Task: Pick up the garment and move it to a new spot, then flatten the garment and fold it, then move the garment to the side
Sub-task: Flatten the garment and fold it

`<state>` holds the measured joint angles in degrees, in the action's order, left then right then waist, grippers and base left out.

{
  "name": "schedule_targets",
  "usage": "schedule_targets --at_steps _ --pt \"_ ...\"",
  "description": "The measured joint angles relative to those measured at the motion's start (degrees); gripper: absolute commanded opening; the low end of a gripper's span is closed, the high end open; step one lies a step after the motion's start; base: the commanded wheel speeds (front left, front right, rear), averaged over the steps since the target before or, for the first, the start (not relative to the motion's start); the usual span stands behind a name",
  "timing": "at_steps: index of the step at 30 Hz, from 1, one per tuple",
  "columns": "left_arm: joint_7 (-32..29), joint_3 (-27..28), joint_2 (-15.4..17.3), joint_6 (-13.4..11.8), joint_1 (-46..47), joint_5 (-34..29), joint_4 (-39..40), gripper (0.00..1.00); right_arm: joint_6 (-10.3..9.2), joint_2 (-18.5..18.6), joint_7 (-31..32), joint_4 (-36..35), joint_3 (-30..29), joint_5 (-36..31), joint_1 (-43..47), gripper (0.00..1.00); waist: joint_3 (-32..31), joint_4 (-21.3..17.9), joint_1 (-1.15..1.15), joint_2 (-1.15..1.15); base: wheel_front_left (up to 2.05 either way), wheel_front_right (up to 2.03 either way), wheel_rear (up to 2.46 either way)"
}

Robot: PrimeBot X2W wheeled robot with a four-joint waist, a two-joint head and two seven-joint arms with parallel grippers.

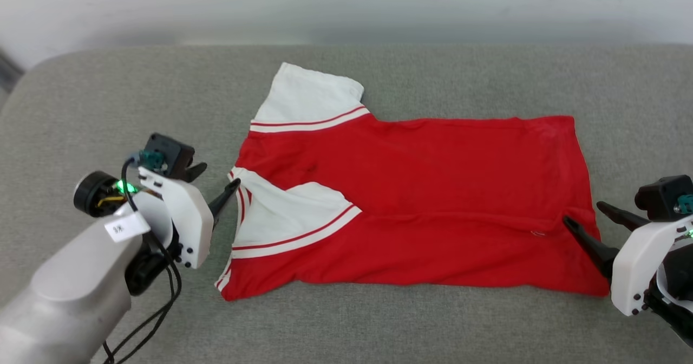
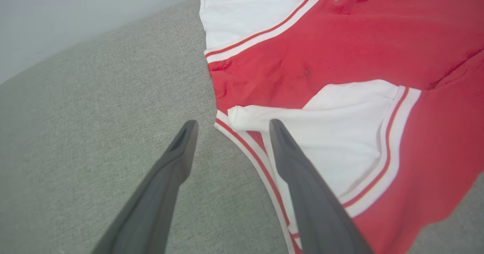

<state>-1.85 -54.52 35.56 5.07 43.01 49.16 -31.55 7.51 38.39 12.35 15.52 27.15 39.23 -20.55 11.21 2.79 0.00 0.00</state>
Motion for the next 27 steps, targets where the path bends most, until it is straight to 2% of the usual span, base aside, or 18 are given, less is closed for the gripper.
schedule_targets --at_steps 3,10,16,22,27 --pt "-4.8 -0.2 1.3 0.4 1.5 1.3 2.0 1.00 0.00 0.4 0.4 -1.6 -0.6 0.2 1.0 1.00 -1.7 0.7 0.00 0.00 0.00 0.00 0.00" --pt "-23.9 -1.5 4.1 1.0 4.3 8.4 7.1 1.00 0.00 0.4 2.4 -4.0 -1.6 0.1 2.8 1.00 -4.0 1.7 -0.01 0.00 0.00 0.00 0.00" --pt "-36.7 -3.2 5.5 1.0 4.9 13.6 10.1 1.00 0.00 -0.5 3.9 -5.4 -1.6 -0.3 3.3 1.00 -3.9 1.0 -0.01 0.00 0.00 0.00 0.00" --pt "-42.4 -4.3 5.6 -0.1 3.9 16.8 10.8 1.00 0.00 -0.7 5.7 -6.3 -1.3 -0.3 3.2 1.00 -3.2 -0.5 -0.01 0.00 0.00 0.00 0.00" --pt "-44.4 -5.7 5.3 -0.7 1.8 17.7 9.0 1.00 0.00 -1.0 6.2 -6.5 -1.0 -0.2 2.4 1.00 -1.9 -1.9 -0.01 0.00 0.00 0.00 0.00"
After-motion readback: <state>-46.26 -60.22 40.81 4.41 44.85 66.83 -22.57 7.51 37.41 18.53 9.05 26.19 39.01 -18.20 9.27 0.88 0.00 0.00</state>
